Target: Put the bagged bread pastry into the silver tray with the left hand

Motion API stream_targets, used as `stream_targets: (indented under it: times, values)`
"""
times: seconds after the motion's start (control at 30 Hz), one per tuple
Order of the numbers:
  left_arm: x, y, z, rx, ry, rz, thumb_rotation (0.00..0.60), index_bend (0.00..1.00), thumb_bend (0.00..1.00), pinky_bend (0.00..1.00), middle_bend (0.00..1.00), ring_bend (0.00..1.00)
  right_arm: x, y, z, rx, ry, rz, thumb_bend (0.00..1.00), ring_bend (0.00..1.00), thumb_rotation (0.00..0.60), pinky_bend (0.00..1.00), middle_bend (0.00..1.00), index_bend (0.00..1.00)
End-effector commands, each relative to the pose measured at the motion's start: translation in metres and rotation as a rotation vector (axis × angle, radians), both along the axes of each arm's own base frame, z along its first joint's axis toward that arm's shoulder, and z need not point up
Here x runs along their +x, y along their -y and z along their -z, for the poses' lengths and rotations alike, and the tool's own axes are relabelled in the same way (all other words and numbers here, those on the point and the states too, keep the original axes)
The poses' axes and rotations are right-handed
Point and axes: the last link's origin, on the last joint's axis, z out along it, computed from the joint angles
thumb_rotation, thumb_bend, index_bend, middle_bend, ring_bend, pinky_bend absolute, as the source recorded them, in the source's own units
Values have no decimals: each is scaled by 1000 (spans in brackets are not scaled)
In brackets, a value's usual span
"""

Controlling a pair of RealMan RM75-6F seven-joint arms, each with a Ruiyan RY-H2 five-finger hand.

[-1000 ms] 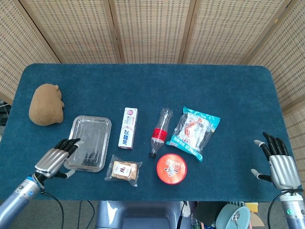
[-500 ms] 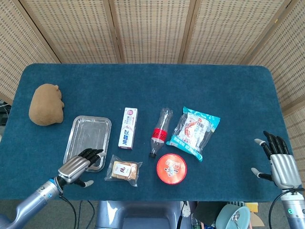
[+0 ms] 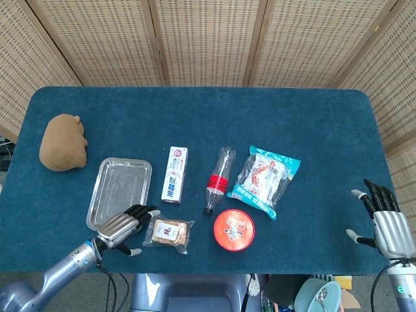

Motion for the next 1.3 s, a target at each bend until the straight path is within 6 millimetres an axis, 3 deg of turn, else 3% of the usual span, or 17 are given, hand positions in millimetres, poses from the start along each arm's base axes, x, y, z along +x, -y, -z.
stream_targets:
  times: [0.03,0.33,0.8,0.9,1.0,1.17,1.3]
  values:
    - [1,0,1,-2,6,4,600,0,232,0,0,0,0,0,0,1,1,1,95,0,600,0,0,165]
    - [3,-1,8,-14,28,1,600,0,215,0,0,0,1,2,-1,3,0,-8,95,0,600,0,0,165]
    - [4,-18,44,-59,46,6,600,20,228,0,0,0,-6,-8,-4,16,10,-2,95,0,600,0,0,165]
    - [6,-19,47,-38,69,15,600,107,253,44,36,0,-7,-8,-4,19,12,-4,95,0,600,0,0,165]
    - [6,-20,48,-23,79,23,600,224,291,135,163,17,-8,-7,-4,24,13,-4,95,0,600,0,0,165]
    - [8,-22,48,36,133,27,600,466,372,292,385,193,-7,-7,-2,38,13,-8,95,0,600,0,0,165]
    - [5,-23,50,47,156,23,600,560,403,361,463,264,-5,-6,-1,39,9,-14,95,0,600,0,0,165]
